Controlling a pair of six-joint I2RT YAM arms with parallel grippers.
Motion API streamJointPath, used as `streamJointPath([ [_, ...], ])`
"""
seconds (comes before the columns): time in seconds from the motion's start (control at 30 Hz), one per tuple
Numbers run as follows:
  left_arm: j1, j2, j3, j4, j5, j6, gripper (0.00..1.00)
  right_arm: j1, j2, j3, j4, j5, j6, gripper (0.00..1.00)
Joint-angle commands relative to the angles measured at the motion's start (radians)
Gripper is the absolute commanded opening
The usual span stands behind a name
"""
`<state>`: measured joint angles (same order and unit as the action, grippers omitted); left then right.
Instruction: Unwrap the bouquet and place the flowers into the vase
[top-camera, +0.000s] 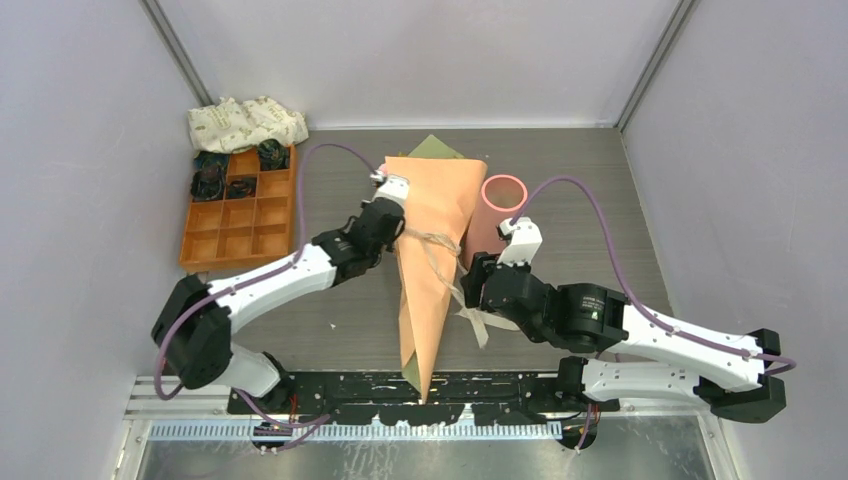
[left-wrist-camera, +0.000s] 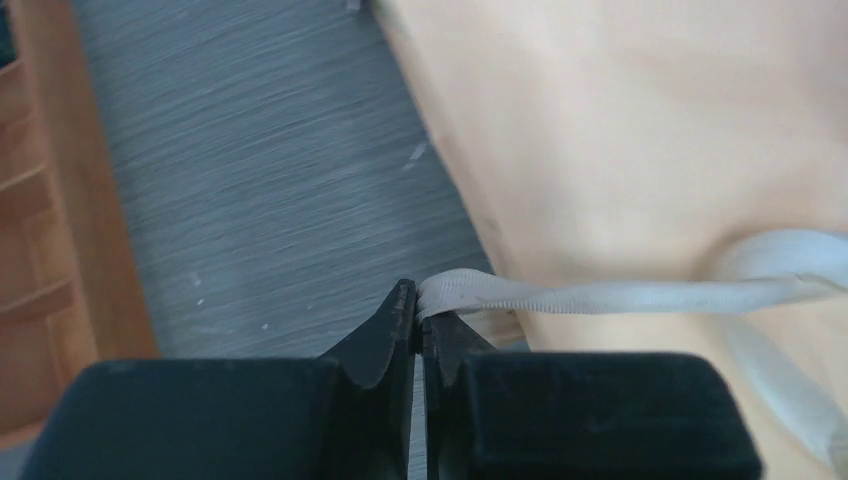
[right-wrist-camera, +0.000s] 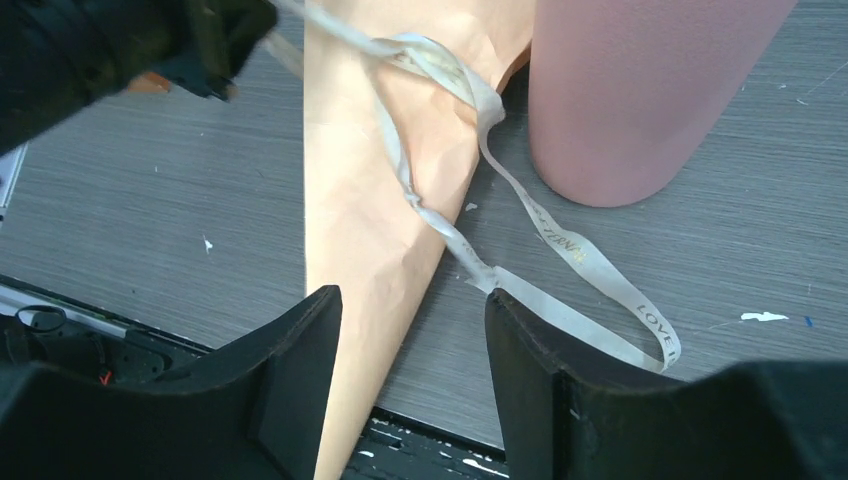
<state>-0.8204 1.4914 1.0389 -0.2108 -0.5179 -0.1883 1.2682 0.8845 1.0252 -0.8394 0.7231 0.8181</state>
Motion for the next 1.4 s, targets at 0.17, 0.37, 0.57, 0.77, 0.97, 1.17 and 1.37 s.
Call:
streamJointPath([
  [0.17,0.09,-0.264,-0.112,-0.052,-0.165,-0.189,0.06,0.005,0.117,0.018,0.103,0.01,-0.029,0.65],
  [0.37,0.141,-0.402,-0.152,-0.193,-0.249,-0.268,0.06,0.002,0.244,0.07,0.142,0.008,-0.063,0.66],
  [0.57,0.21,-0.551,-0.153,-0.338,-0.313,-0.349,0.06,-0.007,0.358,0.135,0.163,-0.005,-0.105,0.67],
  [0.77,0.226,-0.671,-0.014,-0.495,-0.42,-0.338,0.08,-0.02,0.44,0.168,0.192,-0.039,-0.121,0.67],
  [0.97,0.226,-0.726,0.076,-0.578,-0.583,-0.335,0.1,-0.029,0.491,0.198,0.206,-0.058,-0.133,0.67],
  [1.17,0.227,-0.685,0.203,-0.659,-0.607,-0.324,0.1,-0.037,0.532,0.242,0.211,-0.07,-0.157,0.67],
  [1.37,0.227,-0.717,0.29,-0.589,-0.624,-0.201,0.11,-0.05,0.562,0.28,0.22,-0.069,-0.157,0.67],
])
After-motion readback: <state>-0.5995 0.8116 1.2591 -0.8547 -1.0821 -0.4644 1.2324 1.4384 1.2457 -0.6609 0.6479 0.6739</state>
